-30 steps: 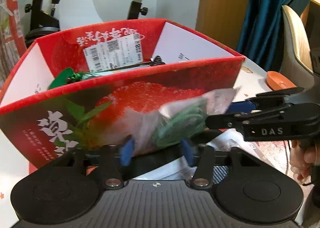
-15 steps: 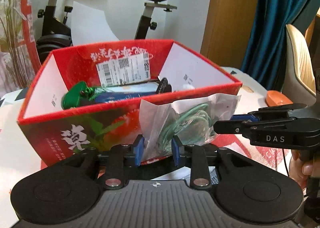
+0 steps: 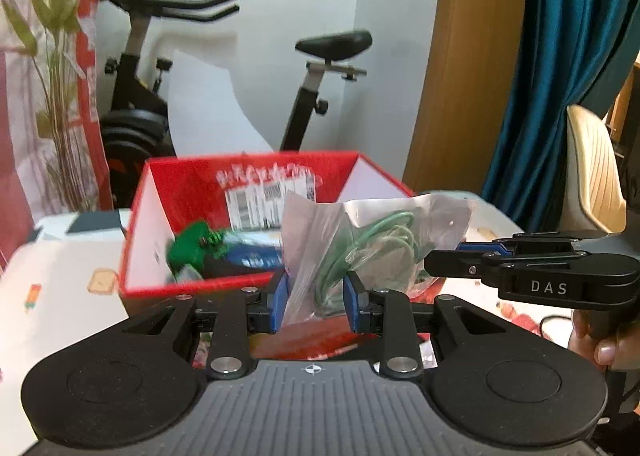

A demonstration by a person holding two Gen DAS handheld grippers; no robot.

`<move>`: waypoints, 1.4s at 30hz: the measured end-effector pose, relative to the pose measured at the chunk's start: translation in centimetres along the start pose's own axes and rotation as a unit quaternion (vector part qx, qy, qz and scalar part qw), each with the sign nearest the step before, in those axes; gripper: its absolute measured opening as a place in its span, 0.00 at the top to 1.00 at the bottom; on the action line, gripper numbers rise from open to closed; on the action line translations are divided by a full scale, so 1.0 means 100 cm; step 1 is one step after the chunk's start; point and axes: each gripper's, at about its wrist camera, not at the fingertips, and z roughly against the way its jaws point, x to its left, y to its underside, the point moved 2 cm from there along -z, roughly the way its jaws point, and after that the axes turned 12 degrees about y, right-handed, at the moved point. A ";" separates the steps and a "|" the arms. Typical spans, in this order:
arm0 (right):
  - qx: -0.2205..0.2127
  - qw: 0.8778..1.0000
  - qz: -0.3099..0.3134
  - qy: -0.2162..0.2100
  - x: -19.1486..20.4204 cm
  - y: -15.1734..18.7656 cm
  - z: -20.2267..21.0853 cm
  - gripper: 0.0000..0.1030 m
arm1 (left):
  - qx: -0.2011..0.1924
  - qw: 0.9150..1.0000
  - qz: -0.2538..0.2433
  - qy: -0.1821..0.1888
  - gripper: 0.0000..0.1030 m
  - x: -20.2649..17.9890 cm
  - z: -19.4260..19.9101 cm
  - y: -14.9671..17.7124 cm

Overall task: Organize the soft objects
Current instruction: 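Lift the green-cable bag with both grippers and carry it over the red box, then lower the green-cable bag into the red box and open both grippers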

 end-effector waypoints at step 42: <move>0.179 0.982 -0.062 0.018 0.004 -0.060 -0.161 0.85 | 0.063 0.990 0.125 -0.002 0.67 0.103 -0.067 -0.052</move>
